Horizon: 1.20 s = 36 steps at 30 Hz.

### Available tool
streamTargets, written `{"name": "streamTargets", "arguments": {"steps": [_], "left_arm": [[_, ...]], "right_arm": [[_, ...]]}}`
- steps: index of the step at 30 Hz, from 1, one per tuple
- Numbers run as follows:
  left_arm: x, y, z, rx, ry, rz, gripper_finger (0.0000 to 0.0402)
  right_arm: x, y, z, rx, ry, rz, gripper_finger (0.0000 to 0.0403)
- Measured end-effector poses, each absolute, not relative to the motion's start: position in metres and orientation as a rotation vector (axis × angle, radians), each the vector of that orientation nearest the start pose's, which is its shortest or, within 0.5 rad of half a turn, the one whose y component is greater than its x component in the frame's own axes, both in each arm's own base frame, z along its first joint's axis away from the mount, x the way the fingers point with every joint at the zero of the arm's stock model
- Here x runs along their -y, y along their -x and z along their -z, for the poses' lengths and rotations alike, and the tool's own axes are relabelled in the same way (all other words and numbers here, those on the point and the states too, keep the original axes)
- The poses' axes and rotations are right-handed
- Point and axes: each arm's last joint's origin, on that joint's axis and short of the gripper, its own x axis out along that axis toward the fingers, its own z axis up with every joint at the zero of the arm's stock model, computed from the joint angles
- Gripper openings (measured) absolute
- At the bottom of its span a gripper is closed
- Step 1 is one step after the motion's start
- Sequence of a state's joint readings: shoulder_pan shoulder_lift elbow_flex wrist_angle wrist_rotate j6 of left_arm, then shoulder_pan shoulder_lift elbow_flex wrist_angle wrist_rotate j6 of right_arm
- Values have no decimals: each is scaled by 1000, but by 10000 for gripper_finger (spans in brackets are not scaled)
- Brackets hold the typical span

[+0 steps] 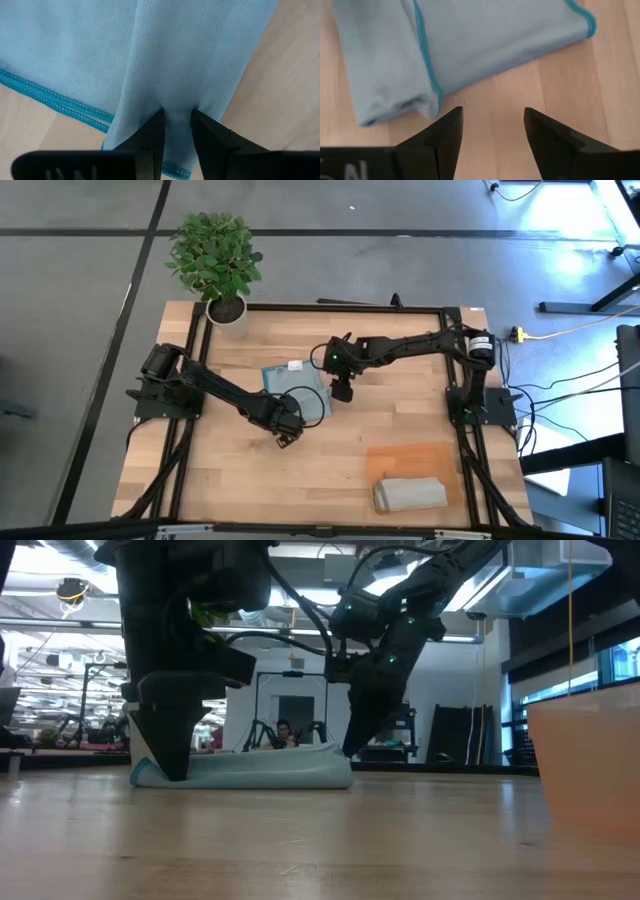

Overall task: Roll microfiber towels into tight, uniform cylinder then place into a basket
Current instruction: Roll the light blue microfiber towel

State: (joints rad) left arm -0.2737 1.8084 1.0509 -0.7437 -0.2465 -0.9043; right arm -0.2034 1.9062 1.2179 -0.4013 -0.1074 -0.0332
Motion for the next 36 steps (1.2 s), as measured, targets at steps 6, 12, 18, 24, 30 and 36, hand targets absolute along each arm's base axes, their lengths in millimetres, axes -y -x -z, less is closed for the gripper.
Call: {"name": "streamTargets", "arguments": {"steps": [6,12,18,24,30,36], "left_arm": [[76,-298,-140,-1314,357,-612,88],[76,-298,-140,-1314,358,-612,88],[76,-298,-139,-1314,359,-612,88],[76,-298,-139,-1315,359,-612,88],[76,-298,-139,-1316,359,-612,88],[76,-298,-139,-1317,359,-612,88]], "right_arm": [[60,-379,-152,-1056,-93,22,210],[44,-383,-152,-1036,-93,-96,210],[34,-387,-145,-1028,-126,-160,210],[30,-392,-128,-1037,-157,-216,210],[34,-392,-131,-1042,-128,-101,210],[36,-388,-155,-985,-121,-89,210]]}}
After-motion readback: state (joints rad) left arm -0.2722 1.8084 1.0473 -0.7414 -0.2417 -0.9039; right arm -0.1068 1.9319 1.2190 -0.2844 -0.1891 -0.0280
